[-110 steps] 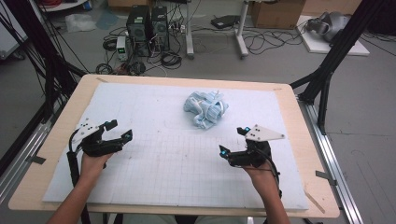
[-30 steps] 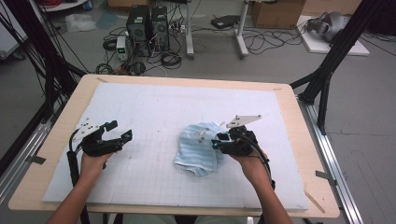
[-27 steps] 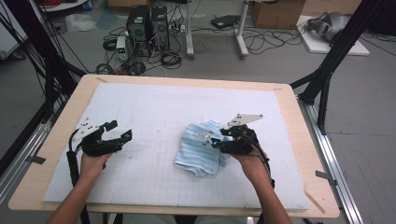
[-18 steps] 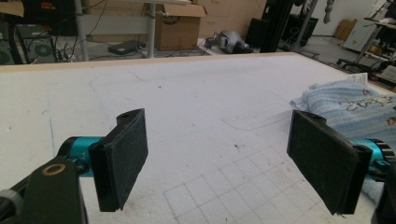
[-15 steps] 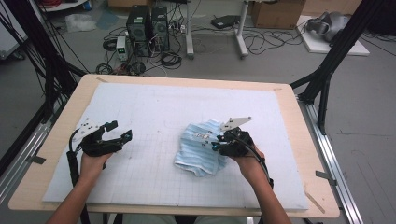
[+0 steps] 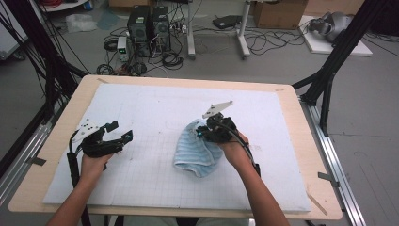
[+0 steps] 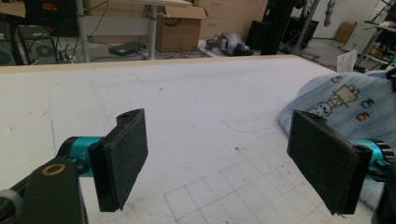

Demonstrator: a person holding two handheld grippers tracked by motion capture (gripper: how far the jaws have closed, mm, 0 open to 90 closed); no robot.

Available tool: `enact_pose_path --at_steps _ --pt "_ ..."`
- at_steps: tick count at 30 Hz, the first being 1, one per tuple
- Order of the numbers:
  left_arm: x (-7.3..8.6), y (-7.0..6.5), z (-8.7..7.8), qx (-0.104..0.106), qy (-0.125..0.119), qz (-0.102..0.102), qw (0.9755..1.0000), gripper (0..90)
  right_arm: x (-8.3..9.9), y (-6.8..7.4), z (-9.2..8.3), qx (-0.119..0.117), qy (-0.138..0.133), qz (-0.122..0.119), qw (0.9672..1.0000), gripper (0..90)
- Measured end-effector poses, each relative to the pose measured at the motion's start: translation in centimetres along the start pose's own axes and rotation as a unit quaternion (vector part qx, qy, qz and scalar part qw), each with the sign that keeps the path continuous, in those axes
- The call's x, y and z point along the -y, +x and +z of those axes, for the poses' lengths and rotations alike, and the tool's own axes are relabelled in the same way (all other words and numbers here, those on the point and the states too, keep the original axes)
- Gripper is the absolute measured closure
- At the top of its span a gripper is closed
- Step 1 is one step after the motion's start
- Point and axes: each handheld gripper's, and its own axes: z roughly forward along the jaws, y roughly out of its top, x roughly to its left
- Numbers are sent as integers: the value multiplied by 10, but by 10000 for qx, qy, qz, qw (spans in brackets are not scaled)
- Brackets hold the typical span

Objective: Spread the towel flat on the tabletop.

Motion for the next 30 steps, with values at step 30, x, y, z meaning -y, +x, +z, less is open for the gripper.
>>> enact_pose_path --at_steps 30 --pt "1 4 0 -9 74 -48 10000 221 -77 -29 103 758 -501 397 9951 475"
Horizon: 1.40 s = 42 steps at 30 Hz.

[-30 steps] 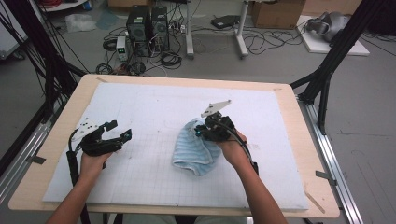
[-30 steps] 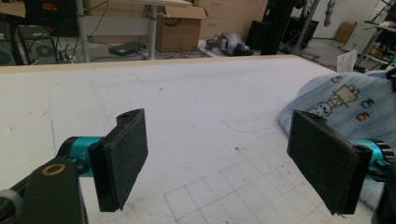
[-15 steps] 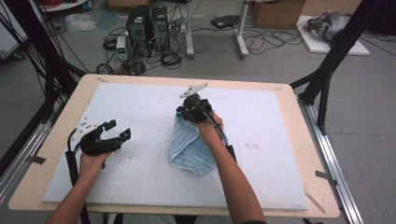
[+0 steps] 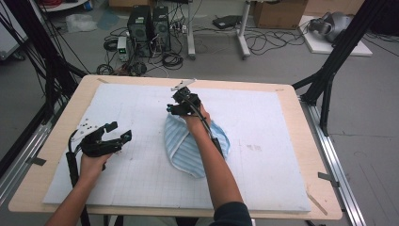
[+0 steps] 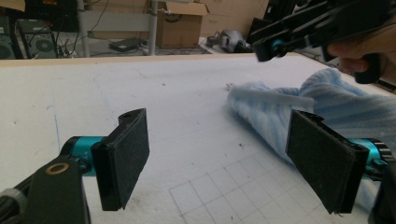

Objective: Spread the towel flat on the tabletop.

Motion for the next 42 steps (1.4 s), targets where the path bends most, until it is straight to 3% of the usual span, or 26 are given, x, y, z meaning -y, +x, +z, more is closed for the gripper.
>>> enact_pose_path --at_steps 1,5,8,12,16,23,26,28,32,34,38,42 --pt "0 0 0 27 22 18 10000 221 0 0 0 0 0 0 10000 475" --pt "0 -2 1 77 117 79 9999 240 7 -8 -30 159 -122 54 9998 405" --pt "1 -3 3 108 186 99 9997 256 22 -19 -61 373 -285 70 9989 401" --pt "0 -5 10 310 292 19 9991 288 61 -35 -101 600 -331 309 9972 392" --pt "-8 -10 21 510 361 14 9980 307 101 -45 -129 715 -392 510 9954 389" --pt "-21 -22 50 803 451 21 9957 315 148 -44 -162 861 -333 661 9935 371" --pt "-23 -29 68 757 580 97 9954 301 158 -42 -165 858 -390 735 9928 372" --pt "-23 -34 81 830 715 54 9940 294 169 -39 -167 862 -387 803 9923 372" --pt "-20 -48 105 904 969 240 9909 296 184 -37 -165 832 -365 948 9913 373" --pt "-18 -57 116 971 1168 320 9879 299 188 -36 -166 824 -371 958 9913 376" --pt "-12 -73 131 1028 1348 493 9843 294 188 -37 -170 839 -498 989 9903 377" --pt "-6 -88 140 1044 1630 829 9776 290 190 -39 -172 855 -512 1026 9897 377"
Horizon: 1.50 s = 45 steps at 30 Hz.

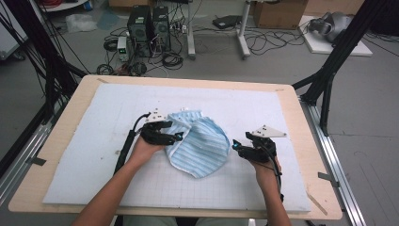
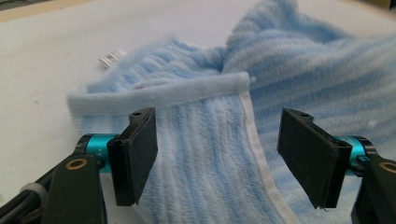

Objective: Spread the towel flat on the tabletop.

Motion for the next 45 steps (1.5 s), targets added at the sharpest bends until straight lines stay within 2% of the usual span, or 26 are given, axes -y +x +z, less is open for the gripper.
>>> enact_pose_path --at_steps 2,4,7,8,9,10,11,13,15,17,19,23,25,28,30,31,37,42,45 --pt "1 -5 5 -4 179 182 9997 289 0 0 0 -3 0 14 10000 377" --pt "3 -10 11 -160 413 425 9981 298 0 0 0 -4 -8 9 10000 377" --pt "7 -15 17 -328 725 766 9939 381 0 1 0 -9 1 -13 10000 377" --pt "7 -15 17 -369 700 780 9938 416 0 1 1 -6 1 -28 10000 377" --pt "6 -15 16 -363 705 838 9933 489 0 1 1 -23 16 -37 10000 377" --pt "5 -15 13 -477 734 1024 9909 640 0 2 1 -27 17 -47 10000 377" --pt "4 -13 12 -473 692 1024 9912 766 1 2 1 -27 19 -43 10000 377" --pt "3 -7 5 -393 551 802 9945 822 1 2 1 -53 49 -30 10000 377" --pt "2 0 -3 -505 307 595 9965 827 1 1 1 -55 55 -17 10000 377" --pt "2 10 -15 -573 71 347 9977 827 1 1 2 -59 54 -1 10000 377" --pt "1 17 -24 -630 -45 209 9978 828 2 1 2 -65 56 -20 10000 381" --pt "3 33 -44 -885 -312 -23 9956 828 2 3 3 -90 86 -19 9999 384" --pt "5 41 -51 -954 -350 -117 9948 828 2 4 4 -112 78 -43 9999 388" --pt "10 50 -63 -1055 -314 -148 9938 828 1 6 5 -147 81 -69 9998 392" --pt "14 56 -72 -1179 -433 -222 9918 828 1 6 6 -156 99 -71 9998 396" --pt "17 59 -77 -1221 -418 -226 9914 828 1 6 6 -162 89 -59 9998 398" --pt "42 68 -97 -1405 -441 -409 9883 828 -1 7 17 -251 122 31 9996 444" --pt "51 75 -115 -1593 -463 -531 9847 828 -5 10 30 -316 223 -3 9993 477" --pt "53 76 -122 -1642 -566 -523 9834 828 -8 15 42 -474 321 -26 9984 504"
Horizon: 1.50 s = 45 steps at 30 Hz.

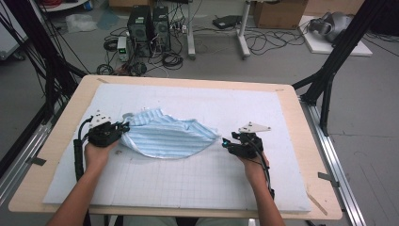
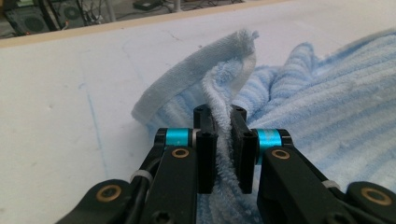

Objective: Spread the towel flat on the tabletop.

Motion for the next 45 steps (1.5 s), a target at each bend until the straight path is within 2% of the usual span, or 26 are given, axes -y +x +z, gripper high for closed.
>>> enact_pose_path --at_steps 3,7,8,9,10,11,13,16,18,19,20,21,22,25,26,28,32,34,38,39,40,41,42,45 --pt "3 2 -2 24 -34 -31 10000 828 -6 7 17 -139 112 -60 9998 479" --pt "4 2 -2 33 -45 -41 10000 826 -15 13 42 -143 299 -90 9994 446" --pt "4 2 -2 38 -39 -42 10000 826 -18 14 52 -229 462 -69 9986 512" --pt "5 2 -2 45 -33 -46 10000 826 -18 14 52 -229 462 -69 9986 512" --pt "5 2 -2 55 -31 -59 10000 826 -19 15 57 -303 545 -113 9980 656" --pt "6 2 -2 68 -27 -81 9999 825 -21 15 60 -439 563 -218 9972 739" --pt "6 2 -3 87 -22 -81 9999 825 -28 15 62 -348 562 -386 9971 795" --pt "6 0 -3 149 -58 -96 9998 825 -45 10 61 149 629 -622 9960 799" --pt "6 -2 -3 245 -76 -96 9996 826 -59 2 59 521 677 -690 9940 799" --pt "5 -3 -2 302 -102 -108 9994 827 -65 -2 59 629 732 -693 9929 798" --pt "5 -4 -2 309 -90 -89 9994 830 -73 -7 60 802 820 -773 9904 799" --pt "5 -5 -1 348 -72 -64 9993 831 -85 -14 62 1087 970 -826 9859 799" --pt "5 -6 0 393 -70 -76 9992 831 -85 -14 62 1087 970 -826 9859 799" --pt "5 -13 3 587 -48 -98 9982 831 -98 -26 68 1307 1071 -729 9829 799" --pt "5 -16 4 589 -10 -102 9982 830 -101 -28 71 1397 1103 -752 9812 798" --pt "4 -21 6 713 19 -98 9974 831 -107 -33 79 1623 1248 -788 9756 798" --pt "4 -34 10 929 137 139 9955 830 -118 -39 94 2039 1362 -593 9677 791" --pt "5 -38 10 962 131 226 9950 828 -119 -40 99 2156 1353 -501 9658 780" --pt "6 -34 8 977 92 145 9951 793 -112 -39 104 1937 1055 -252 9750 668" --pt "6 -32 7 964 59 116 9953 758 -108 -40 100 1792 866 -104 9799 616" --pt "6 -31 6 931 13 79 9956 758 -108 -40 100 1792 866 -104 9799 616" --pt "5 -30 5 862 -45 19 9963 661 -103 -42 93 1599 669 36 9849 573" --pt "5 -30 4 814 -98 -13 9966 661 -103 -42 93 1599 669 36 9849 573" --pt "3 -28 0 703 -233 16 9973 619 -96 -45 78 1437 431 162 9886 516"
